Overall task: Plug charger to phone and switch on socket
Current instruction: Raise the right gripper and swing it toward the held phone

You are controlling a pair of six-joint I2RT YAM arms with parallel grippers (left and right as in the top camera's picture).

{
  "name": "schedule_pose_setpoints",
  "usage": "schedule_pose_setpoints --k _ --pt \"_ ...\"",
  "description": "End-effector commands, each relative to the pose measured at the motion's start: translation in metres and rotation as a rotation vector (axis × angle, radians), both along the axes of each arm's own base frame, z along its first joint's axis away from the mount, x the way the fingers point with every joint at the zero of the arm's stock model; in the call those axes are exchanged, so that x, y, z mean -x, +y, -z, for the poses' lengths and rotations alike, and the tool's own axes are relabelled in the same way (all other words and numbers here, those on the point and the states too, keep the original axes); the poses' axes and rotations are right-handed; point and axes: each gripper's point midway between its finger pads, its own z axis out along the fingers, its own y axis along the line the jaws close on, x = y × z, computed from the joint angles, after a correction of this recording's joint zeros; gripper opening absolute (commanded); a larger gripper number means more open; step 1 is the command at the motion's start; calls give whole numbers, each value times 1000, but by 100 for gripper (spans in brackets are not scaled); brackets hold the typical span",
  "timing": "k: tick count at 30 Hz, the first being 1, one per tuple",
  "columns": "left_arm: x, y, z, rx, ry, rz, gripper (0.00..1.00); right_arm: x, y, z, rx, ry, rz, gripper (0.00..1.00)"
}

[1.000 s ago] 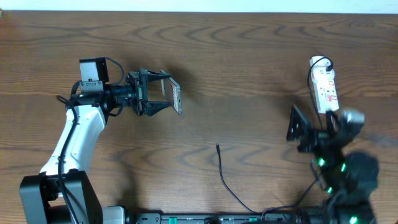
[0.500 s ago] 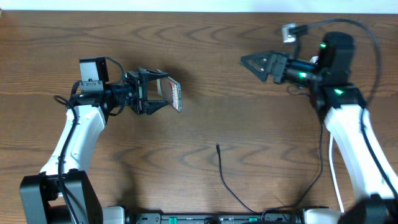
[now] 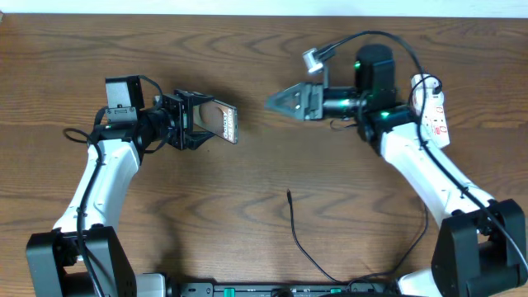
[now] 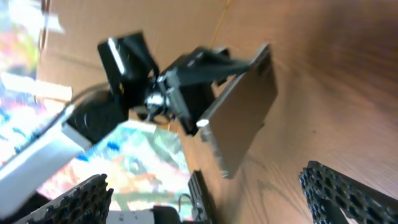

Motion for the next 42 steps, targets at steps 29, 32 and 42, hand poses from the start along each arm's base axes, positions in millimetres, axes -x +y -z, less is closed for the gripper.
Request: schedule_pose_setpoints --k 29,32,42 --pt "12 -6 3 20 180 -88 7 13 51 64 371 -234 75 99" --pt "14 -12 3 20 182 -72 7 16 53 67 376 -226 66 99" --pt "19 -26 3 22 191 -41 7 18 60 75 435 -193 127 99"
